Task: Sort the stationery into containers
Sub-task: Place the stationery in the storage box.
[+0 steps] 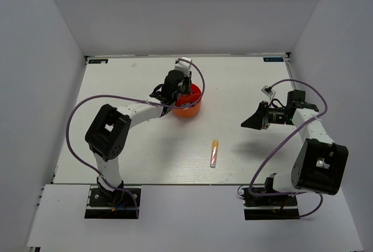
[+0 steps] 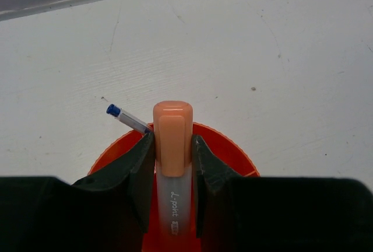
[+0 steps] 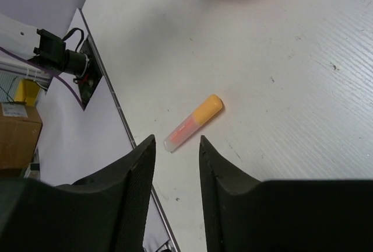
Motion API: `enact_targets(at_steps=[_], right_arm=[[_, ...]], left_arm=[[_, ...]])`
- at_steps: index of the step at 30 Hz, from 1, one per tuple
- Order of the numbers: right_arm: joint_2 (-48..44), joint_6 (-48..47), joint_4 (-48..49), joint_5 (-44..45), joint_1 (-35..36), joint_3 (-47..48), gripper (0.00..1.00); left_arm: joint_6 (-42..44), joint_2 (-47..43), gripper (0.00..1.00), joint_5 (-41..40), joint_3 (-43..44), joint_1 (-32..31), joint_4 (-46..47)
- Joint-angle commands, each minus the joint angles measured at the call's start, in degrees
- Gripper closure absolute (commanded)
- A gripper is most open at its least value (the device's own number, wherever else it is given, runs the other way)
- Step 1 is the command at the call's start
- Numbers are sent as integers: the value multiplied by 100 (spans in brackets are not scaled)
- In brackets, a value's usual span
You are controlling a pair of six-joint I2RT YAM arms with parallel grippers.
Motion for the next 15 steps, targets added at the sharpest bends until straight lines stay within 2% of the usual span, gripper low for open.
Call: enact_targets(at_steps=[1,3,4,6,7,9,10,15], right_arm=[[-142,-111,18,-100,8,15,60],[-177,-120,0,-48,17,41,52],[-177,-137,0,-39,8,32,43],[-291,-129,-9,5,17,24,34],[-335,-111,0,14,17,15,23],[-440,-50,96,136,8,-11,12],[-545,29,140,172,8,-55,10],[-880,521,746,462,8,-266,10]], left_arm=[[-95,-384,68,-103,-157,17,67],[-131,-436,62,-103,-201,0,49],[-131,-454,53,-94,-201,-9,49],[-140,-498,46,-85,-183,-1,31],[-140,-507,40,-103,-166,-35,-12],[-96,-577,33,-94,-104,-18,-74],[-87,-621,32,-138,-78,-35,-92],[-16,-928,30,-173,-86,-79,-162]])
